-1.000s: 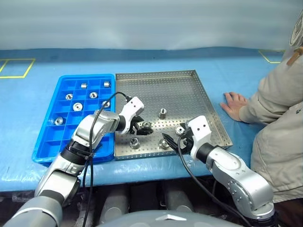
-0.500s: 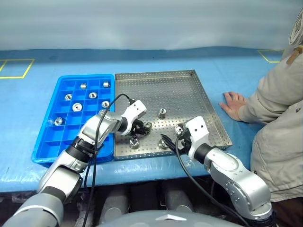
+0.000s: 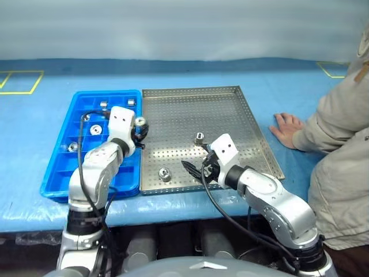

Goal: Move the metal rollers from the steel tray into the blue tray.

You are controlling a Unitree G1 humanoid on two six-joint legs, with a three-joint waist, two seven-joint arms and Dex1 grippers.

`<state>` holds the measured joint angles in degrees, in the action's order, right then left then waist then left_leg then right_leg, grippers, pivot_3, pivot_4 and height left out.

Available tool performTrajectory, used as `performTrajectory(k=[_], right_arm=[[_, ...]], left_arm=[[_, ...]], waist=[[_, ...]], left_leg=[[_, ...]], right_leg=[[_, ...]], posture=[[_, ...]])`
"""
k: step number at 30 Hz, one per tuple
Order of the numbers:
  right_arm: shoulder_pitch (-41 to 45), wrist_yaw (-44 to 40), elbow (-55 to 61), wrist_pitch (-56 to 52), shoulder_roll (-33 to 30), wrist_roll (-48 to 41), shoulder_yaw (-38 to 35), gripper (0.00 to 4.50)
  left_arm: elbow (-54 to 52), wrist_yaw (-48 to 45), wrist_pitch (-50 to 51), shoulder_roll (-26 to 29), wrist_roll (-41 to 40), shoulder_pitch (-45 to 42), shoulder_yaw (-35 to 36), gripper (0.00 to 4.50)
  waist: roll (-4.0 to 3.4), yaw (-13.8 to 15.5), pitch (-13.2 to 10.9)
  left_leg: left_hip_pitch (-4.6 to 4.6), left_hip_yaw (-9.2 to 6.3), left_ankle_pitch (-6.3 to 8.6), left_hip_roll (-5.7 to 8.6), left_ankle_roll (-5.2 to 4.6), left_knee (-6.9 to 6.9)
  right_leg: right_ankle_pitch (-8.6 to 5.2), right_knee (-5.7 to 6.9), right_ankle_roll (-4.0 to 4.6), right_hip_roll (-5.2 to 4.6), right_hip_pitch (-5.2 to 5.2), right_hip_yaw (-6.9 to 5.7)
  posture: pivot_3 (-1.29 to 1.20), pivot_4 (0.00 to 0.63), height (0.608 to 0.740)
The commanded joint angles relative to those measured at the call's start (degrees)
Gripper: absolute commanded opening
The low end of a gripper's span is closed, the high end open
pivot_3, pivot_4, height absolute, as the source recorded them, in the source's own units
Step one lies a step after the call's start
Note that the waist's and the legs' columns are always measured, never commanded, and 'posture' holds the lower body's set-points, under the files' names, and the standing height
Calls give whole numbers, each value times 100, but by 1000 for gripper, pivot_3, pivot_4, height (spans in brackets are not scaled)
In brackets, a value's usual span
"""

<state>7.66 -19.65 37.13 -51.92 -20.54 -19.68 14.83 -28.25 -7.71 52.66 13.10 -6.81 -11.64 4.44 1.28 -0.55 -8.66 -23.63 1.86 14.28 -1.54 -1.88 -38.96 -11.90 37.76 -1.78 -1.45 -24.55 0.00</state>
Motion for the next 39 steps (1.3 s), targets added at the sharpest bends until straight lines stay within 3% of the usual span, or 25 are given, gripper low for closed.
performTrajectory(k=[1, 8, 17, 24, 26, 32, 36, 39], right_arm=[[358, -341, -180, 274, -22, 7, 260, 4500], [738, -763, -587, 526, 47, 93, 746, 4500], [585, -772, -557, 556, 108, 137, 737, 4500], [390, -594, -359, 494, 83, 143, 538, 4500], [338, -532, -282, 457, 48, 142, 441, 4500], [-73, -327, 82, 267, -108, 73, -102, 4500], [-440, -187, 289, 171, -247, 101, -376, 4500], [-644, -66, 437, 121, -277, 113, -517, 4500]], left_arm=[[-745, 619, -471, 40, 651, 545, -79, 1679], [-1081, 1253, -459, -335, 1135, 1375, 29, 1679], [-983, 1442, 169, -515, 1345, 1487, 156, 1679], [-1164, 1178, 396, -356, 1286, 941, 96, 3995], [-1158, 928, 287, -203, 1167, 526, 28, 4482], [-701, -895, 432, 179, -406, -866, 213, 4482], [-155, -2468, 701, 1178, -1267, -1233, -377, 4482], [111, -3361, 609, 1932, -1460, -1403, -1110, 4482]], waist=[[2, 65, -1], [4, 337, -2], [4, 383, -2], [4, 338, -2], [7, 336, -5], [8, 283, -5], [5, 148, -7], [0, 68, -11]], left_leg=[[-1, -2, 0, 1, 0, -1], [-3, -6, 0, 2, 0, -3], [-7, -8, 0, 0, 0, -1], [-5, -9, 0, 0, 0, -3], [-9, -11, 0, 0, 0, -5], [-18, -10, 2, 5, -3, -4], [-11, -5, 6, 4, -6, 7], [-11, -4, 6, -1, -5, 12]], right_leg=[[-4, -1, 7, -1, 0, -2], [-14, -3, 23, -9, 1, -17], [-16, -6, 27, -12, -1, -27], [-17, -4, 27, -12, 0, -29], [-17, -4, 27, -12, -1, -32], [-15, -14, 27, -13, -2, -33], [-20, -12, 33, -6, -4, -27], [-24, -10, 36, 1, -9, -25]], posture=[[121, 150, 740], [185, 150, 740], [153, 150, 740], [110, 150, 740], [103, 150, 740], [55, 150, 740], [20, 150, 740], [-14, 150, 740]])
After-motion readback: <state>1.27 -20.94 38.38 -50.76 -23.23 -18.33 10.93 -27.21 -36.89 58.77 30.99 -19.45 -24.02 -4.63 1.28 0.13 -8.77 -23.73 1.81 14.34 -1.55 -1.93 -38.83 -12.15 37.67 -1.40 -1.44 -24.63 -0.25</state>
